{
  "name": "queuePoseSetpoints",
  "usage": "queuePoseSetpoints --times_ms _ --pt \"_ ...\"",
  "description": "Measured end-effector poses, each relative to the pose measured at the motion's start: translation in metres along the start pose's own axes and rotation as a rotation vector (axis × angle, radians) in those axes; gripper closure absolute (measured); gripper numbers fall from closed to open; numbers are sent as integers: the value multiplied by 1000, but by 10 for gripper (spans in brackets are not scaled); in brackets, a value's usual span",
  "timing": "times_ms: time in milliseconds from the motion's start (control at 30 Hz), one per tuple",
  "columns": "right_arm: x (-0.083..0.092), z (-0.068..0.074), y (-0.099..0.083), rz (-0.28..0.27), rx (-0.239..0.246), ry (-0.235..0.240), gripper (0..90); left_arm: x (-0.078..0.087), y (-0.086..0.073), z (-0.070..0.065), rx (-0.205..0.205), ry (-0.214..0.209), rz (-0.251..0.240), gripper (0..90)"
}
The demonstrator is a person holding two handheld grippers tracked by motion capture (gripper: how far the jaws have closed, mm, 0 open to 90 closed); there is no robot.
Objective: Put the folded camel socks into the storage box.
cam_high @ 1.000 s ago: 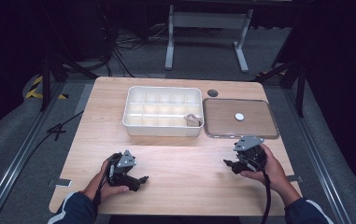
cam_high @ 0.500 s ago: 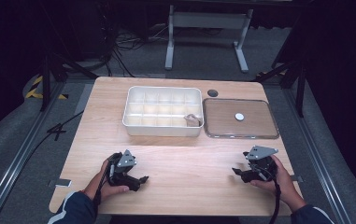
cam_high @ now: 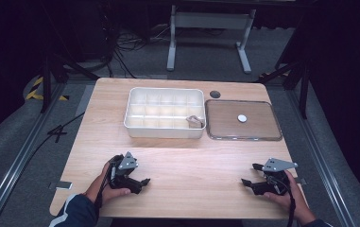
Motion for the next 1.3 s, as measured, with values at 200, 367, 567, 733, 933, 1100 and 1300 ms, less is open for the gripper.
queuePoseSetpoints --times_ms 200,367,567,733,933,1100,1300 --pt "1 0 -1 0 -4 -4 210 0 0 -1 6 1 2 85" --pt "1 0 -1 0 -5 -5 210 0 0 -1 9 4 2 85" --pt "1 0 -1 0 -5 -6 210 0 0 -1 9 4 2 84" --pt "1 0 -1 0 -5 -6 210 0 0 -1 12 5 2 81" --pt "1 0 -1 0 -5 -6 210 0 0 -1 10 6 5 77" --pt "1 0 -1 0 -5 -6 209 0 0 0 8 6 6 77" --pt "1 0 -1 0 -5 -6 209 0 1 0 3 6 8 74"
Point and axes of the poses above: each handheld gripper's, and its own axes: x roughly backward along the jaws, y roughly out of its top, z roughly to its left, the point moved 1 cm from there along -x, roughly forward along the jaws, and after that the axes turned 2 degrees about -z, right-handed, at the moved point
